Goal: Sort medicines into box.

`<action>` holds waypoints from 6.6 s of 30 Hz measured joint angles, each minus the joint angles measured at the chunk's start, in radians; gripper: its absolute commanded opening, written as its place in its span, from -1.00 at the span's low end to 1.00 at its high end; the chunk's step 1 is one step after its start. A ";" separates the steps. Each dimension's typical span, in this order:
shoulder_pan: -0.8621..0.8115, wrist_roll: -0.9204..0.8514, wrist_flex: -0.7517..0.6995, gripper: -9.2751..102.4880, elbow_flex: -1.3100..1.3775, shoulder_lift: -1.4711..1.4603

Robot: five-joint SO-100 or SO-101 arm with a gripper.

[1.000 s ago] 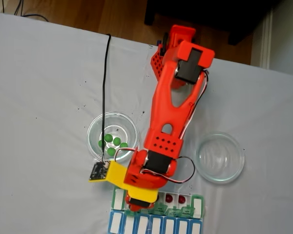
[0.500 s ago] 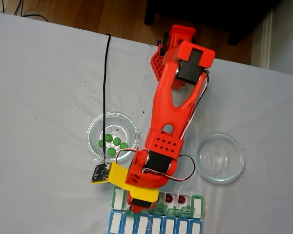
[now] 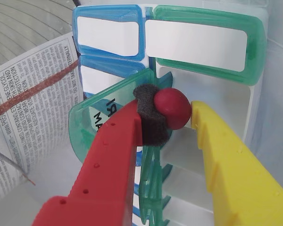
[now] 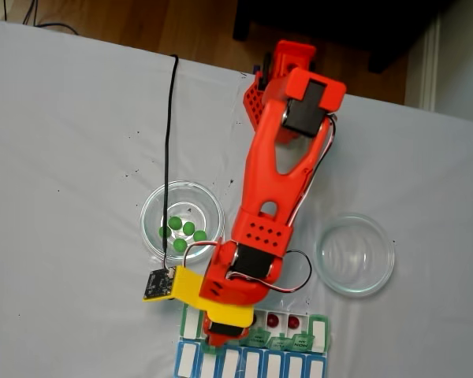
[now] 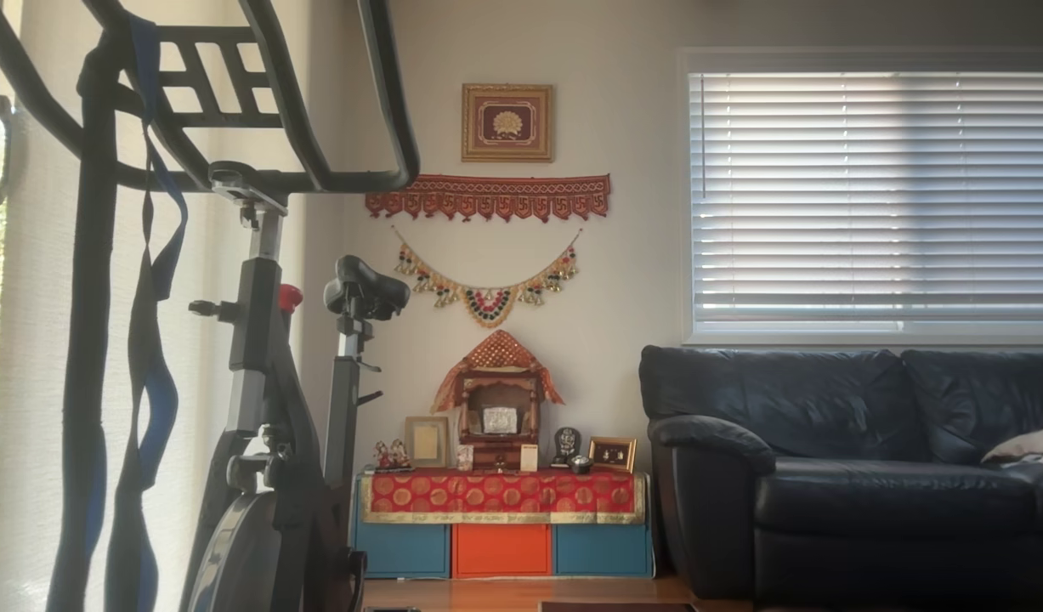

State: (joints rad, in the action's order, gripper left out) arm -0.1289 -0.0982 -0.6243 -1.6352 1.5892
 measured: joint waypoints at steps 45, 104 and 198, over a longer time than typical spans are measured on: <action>-0.018 -0.032 0.020 -0.65 -0.063 0.006; -0.258 0.014 -0.736 -0.82 -0.040 0.351; -0.249 -0.014 -0.508 -0.45 -0.278 0.190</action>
State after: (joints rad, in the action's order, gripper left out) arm -0.3774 -0.1120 -1.1321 -1.9129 1.7794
